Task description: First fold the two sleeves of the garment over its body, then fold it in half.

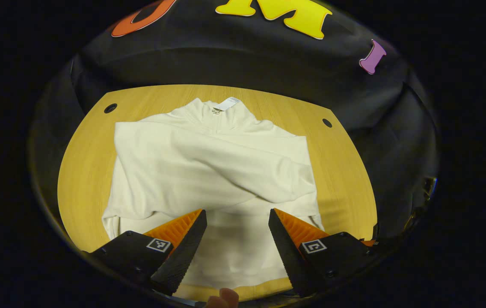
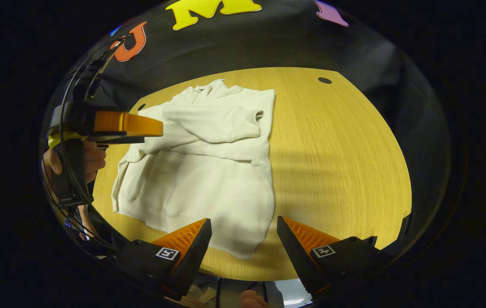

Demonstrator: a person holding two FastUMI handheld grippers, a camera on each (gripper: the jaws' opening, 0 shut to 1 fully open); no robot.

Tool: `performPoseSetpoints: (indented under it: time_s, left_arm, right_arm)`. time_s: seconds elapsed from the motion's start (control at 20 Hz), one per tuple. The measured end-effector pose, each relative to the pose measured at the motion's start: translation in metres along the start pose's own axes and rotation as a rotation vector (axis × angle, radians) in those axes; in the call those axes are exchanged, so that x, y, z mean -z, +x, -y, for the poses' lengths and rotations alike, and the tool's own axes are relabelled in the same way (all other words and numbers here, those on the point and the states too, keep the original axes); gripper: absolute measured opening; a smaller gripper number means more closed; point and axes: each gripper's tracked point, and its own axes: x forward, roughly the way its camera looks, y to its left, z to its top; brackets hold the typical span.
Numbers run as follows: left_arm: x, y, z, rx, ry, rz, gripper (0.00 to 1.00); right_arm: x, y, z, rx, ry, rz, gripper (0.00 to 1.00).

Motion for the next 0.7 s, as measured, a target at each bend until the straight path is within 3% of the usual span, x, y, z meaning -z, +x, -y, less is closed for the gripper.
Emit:
performPoseSetpoints:
  time_s: [0.3,0.35,0.4,0.45,0.5,0.6,0.7]
  left_arm:
    - [0.044,-0.023,-0.070,-0.085,-0.036,-0.048,0.95]
    - [0.051,-0.028,-0.082,-0.098,-0.041,-0.057,0.95]
    - [0.057,-0.034,-0.094,-0.114,-0.050,-0.068,0.95]
    - [0.062,-0.040,-0.107,-0.133,-0.060,-0.077,0.95]
    - [0.066,-0.047,-0.119,-0.149,-0.073,-0.088,0.95]
    - [0.075,-0.062,-0.146,-0.200,-0.094,-0.129,0.95]
    - [0.078,-0.073,-0.167,-0.244,-0.111,-0.162,0.95]
  right_arm:
    - [0.019,0.014,-0.008,0.015,-0.041,-0.055,0.92]
    - [0.022,0.016,-0.010,0.009,-0.047,-0.066,0.96]
    - [0.023,0.018,-0.009,0.010,-0.055,-0.074,0.92]
    - [0.025,0.019,-0.007,0.012,-0.063,-0.080,0.96]
    - [0.027,0.020,-0.006,0.012,-0.069,-0.089,0.92]
    - [0.032,0.022,0.001,0.024,-0.071,-0.111,0.96]
    - [0.037,0.022,0.008,0.039,-0.048,-0.134,0.92]
